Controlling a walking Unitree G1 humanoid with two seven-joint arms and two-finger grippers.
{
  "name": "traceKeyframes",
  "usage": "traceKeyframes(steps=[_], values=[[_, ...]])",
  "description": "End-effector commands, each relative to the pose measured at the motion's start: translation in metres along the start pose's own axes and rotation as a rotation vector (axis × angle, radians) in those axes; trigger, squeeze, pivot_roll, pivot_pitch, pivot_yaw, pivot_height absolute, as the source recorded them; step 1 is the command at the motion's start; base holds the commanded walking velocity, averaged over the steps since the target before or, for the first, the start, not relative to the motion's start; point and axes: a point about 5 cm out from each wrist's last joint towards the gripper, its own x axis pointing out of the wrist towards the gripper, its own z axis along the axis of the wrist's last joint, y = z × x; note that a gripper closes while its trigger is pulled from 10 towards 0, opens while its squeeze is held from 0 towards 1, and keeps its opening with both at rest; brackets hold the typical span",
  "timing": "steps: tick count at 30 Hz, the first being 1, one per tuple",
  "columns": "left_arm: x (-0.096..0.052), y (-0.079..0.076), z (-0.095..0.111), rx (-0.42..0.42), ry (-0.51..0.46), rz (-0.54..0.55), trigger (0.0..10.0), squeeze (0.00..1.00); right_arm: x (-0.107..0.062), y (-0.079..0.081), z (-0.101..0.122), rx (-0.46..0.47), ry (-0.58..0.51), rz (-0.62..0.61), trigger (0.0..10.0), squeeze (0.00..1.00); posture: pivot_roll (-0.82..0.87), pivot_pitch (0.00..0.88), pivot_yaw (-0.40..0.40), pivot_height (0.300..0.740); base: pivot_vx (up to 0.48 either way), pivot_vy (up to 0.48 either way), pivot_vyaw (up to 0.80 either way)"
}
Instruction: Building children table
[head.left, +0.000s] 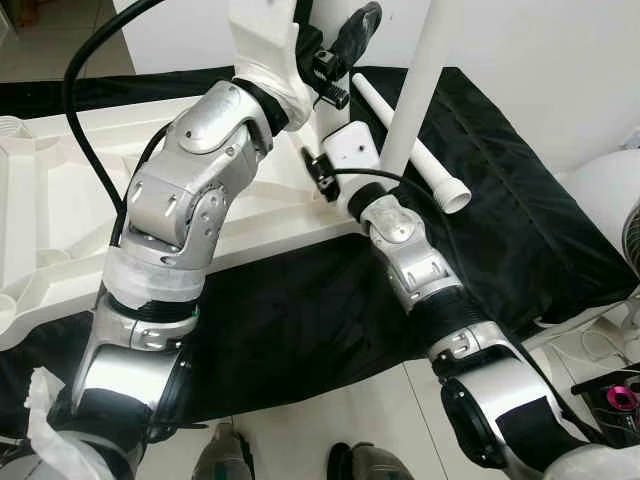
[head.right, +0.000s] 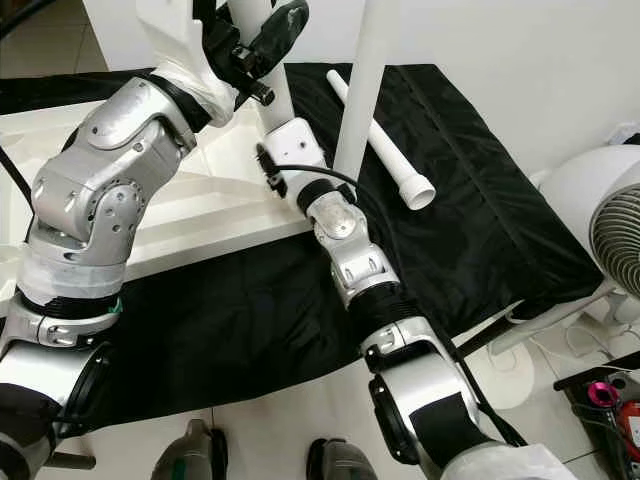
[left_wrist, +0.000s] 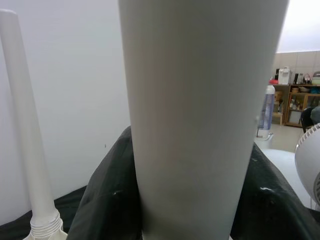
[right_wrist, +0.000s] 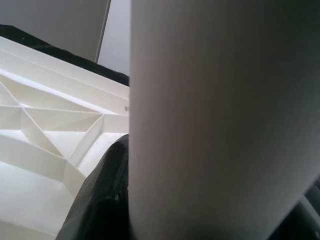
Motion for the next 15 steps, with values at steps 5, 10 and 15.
traceKeyframes(steps=[5,10,15], values=[[0.0009,-0.0004,0.0074,0.018,-0.028,0.053,10.0,0.00,-0.0011,0.0035,-0.0061,-0.013,0.018,0.010,0.0,0.00,0.02,0.082,-0.067,0.740,0.000,0.000,0.00],[0.0001,-0.0022,0.0060,-0.064,-0.029,0.011,10.0,1.00,-0.0002,0.0020,-0.0048,0.024,0.015,-0.014,10.0,0.00,0.02,0.088,-0.061,0.740,0.000,0.000,0.00],[-0.0018,-0.0087,0.0082,-0.085,-0.045,-0.050,10.0,0.00,0.0011,0.0014,-0.0023,0.081,0.003,-0.030,10.0,0.00,0.01,0.089,-0.057,0.740,0.000,0.000,0.00]])
